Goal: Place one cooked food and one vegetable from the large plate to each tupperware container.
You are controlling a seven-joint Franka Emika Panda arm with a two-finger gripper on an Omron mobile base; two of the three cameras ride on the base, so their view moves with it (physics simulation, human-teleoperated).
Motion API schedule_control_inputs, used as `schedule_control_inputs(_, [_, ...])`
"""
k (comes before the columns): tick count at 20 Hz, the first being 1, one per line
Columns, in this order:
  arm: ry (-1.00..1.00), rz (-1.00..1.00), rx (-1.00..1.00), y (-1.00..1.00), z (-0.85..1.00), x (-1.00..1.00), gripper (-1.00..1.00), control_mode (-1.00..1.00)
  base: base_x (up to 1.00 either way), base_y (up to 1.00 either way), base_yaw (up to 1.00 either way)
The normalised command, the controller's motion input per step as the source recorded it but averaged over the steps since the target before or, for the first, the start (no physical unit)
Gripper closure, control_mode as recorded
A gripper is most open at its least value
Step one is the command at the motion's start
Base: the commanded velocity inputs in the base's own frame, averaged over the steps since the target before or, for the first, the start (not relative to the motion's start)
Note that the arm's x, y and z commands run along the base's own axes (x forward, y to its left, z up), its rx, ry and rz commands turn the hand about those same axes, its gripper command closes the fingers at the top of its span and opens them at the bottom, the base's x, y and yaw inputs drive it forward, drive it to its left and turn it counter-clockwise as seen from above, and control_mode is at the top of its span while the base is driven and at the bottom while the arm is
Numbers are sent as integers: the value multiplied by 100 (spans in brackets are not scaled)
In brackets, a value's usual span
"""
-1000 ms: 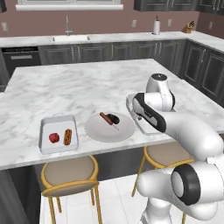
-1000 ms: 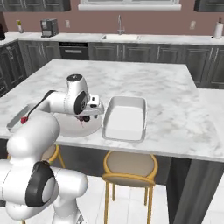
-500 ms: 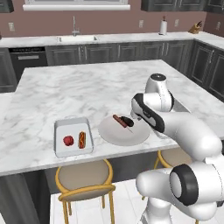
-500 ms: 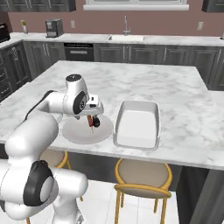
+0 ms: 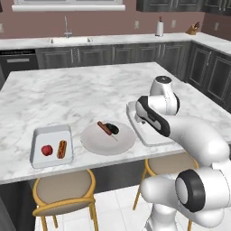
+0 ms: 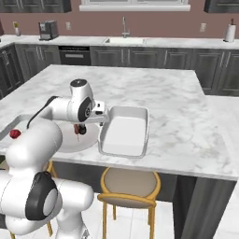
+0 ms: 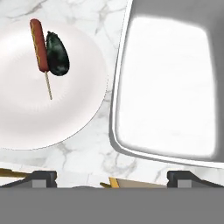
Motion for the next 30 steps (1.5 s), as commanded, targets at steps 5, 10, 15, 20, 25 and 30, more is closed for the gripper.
schedule_control_inputs(5, [0, 0, 0, 0, 0, 0, -100, 100, 75, 46, -7])
schedule_control_inputs(10, [0, 0, 0, 0, 0, 0, -100, 100, 57, 35, -3])
schedule_control_inputs(15, [0, 5, 0, 3, 0, 9, -100, -100, 0, 0, 0])
schedule_control_inputs(20, [0, 37, -2, 86, 0, 65, -100, -100, 0, 0, 0])
schedule_control_inputs(25, [-2, 33, -5, 99, -17, 72, -100, -100, 0, 0, 0])
schedule_control_inputs(30, [4, 8, -7, 50, -38, 66, -100, -100, 0, 0, 0])
